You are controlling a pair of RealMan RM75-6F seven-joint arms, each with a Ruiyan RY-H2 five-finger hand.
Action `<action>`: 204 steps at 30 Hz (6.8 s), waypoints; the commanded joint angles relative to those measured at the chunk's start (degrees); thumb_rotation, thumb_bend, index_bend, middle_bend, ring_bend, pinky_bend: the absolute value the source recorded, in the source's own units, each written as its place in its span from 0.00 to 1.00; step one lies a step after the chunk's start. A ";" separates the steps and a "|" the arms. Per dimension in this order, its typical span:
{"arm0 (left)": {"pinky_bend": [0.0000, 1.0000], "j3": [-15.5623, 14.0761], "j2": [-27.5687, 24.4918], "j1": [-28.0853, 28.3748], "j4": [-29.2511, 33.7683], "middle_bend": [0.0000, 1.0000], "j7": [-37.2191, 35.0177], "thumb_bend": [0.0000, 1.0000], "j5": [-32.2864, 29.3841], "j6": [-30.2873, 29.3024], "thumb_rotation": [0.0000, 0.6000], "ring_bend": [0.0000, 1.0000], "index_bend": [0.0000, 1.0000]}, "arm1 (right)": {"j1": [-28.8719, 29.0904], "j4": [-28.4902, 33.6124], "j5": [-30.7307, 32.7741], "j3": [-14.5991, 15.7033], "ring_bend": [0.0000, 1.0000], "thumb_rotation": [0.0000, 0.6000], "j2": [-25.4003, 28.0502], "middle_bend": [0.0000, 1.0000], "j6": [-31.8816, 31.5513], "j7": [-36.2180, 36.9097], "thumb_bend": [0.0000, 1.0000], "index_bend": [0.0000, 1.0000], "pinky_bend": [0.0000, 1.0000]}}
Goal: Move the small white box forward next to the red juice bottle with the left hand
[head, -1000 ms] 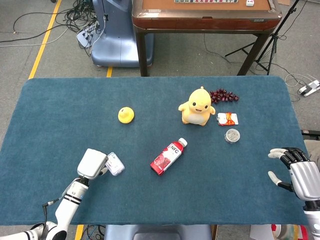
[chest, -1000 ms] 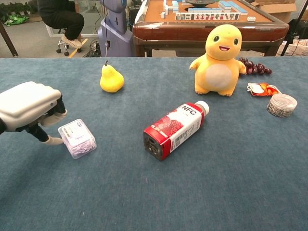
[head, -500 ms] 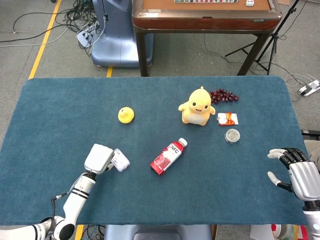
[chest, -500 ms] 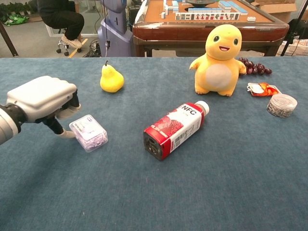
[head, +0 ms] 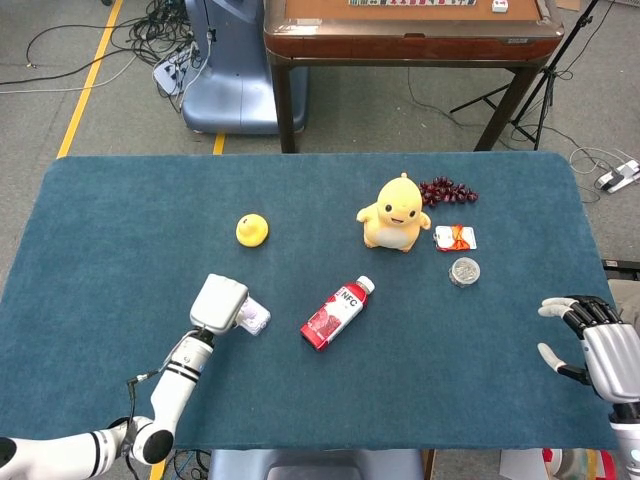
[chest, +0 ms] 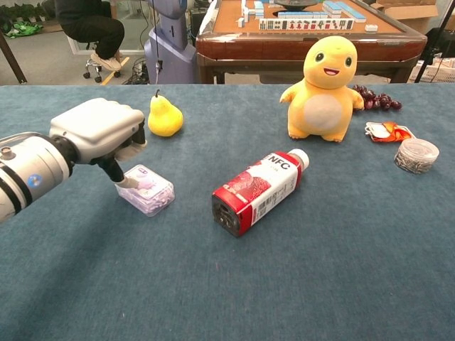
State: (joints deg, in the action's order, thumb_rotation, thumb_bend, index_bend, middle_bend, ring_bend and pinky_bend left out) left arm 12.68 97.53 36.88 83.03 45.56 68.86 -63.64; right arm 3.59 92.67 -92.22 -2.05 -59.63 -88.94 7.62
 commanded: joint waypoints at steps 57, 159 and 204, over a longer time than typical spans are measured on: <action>1.00 -2.33 0.08 2.70 2.62 1.00 4.47 0.00 -7.82 -1.75 1.00 0.99 0.99 | 0.03 0.16 0.36 0.00 0.22 1.00 0.32 0.34 0.55 0.52 0.23 0.39 0.24; 1.00 5.58 16.69 20.40 -28.16 1.00 -3.24 0.00 -9.09 0.80 1.00 0.99 0.99 | -1.86 -1.53 2.02 -1.53 0.22 1.00 2.41 0.34 -2.18 7.92 0.23 0.39 0.24; 0.30 -16.87 -29.40 -28.34 12.18 0.39 -26.96 0.00 7.22 -33.31 1.00 0.27 0.44 | 2.39 -1.68 5.51 -1.69 0.22 1.00 -1.98 0.34 6.58 -4.07 0.24 0.39 0.25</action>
State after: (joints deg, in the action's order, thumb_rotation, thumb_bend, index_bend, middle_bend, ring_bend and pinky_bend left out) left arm -3.63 68.42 9.85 96.42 21.17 75.03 -96.45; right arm 5.94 91.01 -86.75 -3.80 -61.59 -82.45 3.64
